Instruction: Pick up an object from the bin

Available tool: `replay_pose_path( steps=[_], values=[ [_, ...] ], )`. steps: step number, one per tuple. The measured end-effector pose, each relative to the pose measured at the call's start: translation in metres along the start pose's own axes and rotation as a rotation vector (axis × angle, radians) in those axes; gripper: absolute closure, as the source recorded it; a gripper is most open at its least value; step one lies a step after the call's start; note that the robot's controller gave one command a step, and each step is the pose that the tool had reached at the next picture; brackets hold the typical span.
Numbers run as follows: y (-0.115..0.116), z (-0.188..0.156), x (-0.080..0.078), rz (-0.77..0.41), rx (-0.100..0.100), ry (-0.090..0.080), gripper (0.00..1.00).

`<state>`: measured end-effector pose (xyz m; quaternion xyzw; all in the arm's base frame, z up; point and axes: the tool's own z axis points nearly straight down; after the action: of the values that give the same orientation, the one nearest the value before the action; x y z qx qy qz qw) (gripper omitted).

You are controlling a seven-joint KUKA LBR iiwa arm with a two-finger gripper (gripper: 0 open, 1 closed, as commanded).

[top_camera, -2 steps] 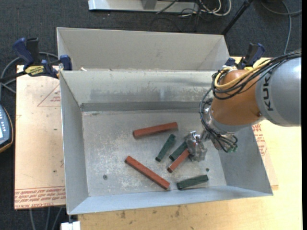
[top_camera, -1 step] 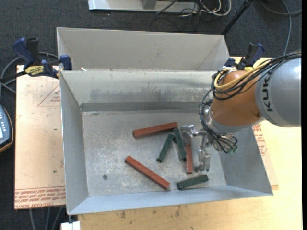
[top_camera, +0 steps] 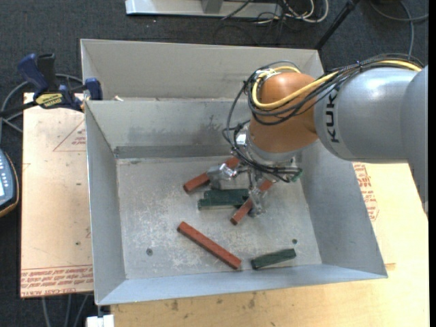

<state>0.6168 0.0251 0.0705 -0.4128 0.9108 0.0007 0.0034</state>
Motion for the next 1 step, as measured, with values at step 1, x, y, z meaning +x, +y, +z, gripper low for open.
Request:
replay_pose_path(
  steps=[1],
  values=[
    [-0.0014,-0.0004,0.0016,0.004,0.0,0.001,1.0]
  ],
)
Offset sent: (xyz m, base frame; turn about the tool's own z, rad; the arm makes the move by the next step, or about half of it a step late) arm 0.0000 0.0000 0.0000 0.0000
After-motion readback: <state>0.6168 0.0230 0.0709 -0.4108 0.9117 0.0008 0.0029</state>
